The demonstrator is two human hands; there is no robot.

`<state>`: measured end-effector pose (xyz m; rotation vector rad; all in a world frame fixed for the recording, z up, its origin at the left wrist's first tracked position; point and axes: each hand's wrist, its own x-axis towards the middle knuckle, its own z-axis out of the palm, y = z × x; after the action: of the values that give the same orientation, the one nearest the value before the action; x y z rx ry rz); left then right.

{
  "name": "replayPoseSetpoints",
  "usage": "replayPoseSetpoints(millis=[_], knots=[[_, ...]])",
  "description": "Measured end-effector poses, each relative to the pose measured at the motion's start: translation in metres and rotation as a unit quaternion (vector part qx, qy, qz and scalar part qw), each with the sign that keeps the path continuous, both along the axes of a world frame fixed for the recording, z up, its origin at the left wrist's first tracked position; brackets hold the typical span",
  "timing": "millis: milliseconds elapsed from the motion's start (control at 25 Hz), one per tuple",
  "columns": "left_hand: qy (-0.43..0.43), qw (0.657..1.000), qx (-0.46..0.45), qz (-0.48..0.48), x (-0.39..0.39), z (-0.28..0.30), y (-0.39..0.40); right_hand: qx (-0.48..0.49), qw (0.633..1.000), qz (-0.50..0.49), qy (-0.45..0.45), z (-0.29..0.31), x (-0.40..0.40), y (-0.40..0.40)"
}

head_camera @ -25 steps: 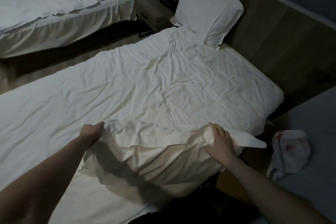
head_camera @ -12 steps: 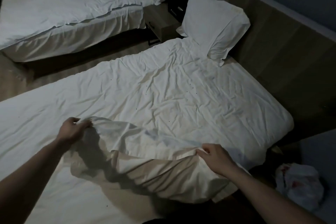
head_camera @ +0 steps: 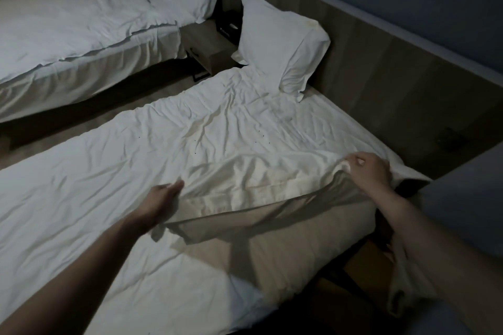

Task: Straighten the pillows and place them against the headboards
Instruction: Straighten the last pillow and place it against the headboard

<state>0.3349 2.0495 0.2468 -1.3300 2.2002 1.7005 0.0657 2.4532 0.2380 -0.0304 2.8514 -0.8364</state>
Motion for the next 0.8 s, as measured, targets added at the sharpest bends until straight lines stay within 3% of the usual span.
replayPoseSetpoints(millis=[80,160,320,480,600,720,800], knots=[[-0.017,0.997,0.068,-0.023,-0.009,-0.024,0.032,-0.052,0.989,-0.037,-0.136,0.002,0.013,-0.009],[-0.036,0.992,0.114,-0.041,-0.013,-0.047,0.05,-0.129,0.949,-0.067,-0.278,-0.014,0.051,-0.018],[-0.101,0.965,0.09,-0.223,-0.018,-0.06,0.046,-0.206,0.864,-0.191,-0.418,-0.058,0.085,-0.024],[-0.228,0.887,0.016,-0.4,-0.037,-0.054,0.044,-0.237,0.827,-0.234,-0.452,-0.078,0.059,-0.026],[-0.308,0.825,-0.036,-0.472,-0.057,-0.072,0.061,-0.282,0.815,-0.272,-0.428,-0.089,0.038,-0.029],[-0.409,0.769,-0.014,-0.491,-0.067,-0.092,0.076,-0.29,0.845,-0.244,-0.377,-0.12,-0.004,-0.031],[-0.438,0.731,-0.006,-0.523,-0.079,-0.1,0.083,-0.3,0.888,-0.177,-0.3,-0.113,-0.041,-0.047]])
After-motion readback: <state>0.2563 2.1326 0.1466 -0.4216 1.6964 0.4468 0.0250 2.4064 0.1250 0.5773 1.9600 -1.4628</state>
